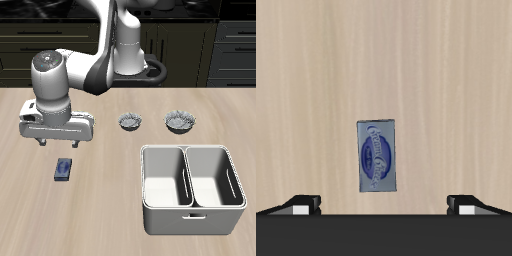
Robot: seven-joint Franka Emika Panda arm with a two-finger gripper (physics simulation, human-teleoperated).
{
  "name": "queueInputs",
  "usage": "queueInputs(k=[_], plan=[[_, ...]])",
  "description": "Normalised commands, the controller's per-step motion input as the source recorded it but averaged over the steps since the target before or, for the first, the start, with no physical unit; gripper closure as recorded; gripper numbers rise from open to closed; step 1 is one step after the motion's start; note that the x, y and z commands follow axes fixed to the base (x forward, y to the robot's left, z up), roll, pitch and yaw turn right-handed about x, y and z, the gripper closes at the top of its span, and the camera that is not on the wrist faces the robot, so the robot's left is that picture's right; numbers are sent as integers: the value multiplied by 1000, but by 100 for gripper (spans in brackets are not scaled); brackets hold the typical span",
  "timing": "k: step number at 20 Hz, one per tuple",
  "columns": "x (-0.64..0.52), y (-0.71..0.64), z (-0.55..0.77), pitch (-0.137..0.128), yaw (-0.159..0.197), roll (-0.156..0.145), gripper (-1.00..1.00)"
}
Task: Place the cream cheese in the smallest bowl
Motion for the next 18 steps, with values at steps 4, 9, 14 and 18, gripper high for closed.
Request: queueInputs(k=[4,9,14,18], plan=[[12,97,-335,37,-26,18,-100],[-8,22,-280,32,-20,11,-100],[20,17,-206,20,16,-3,-100],[-33,29,-161,11,-3,13,-100]])
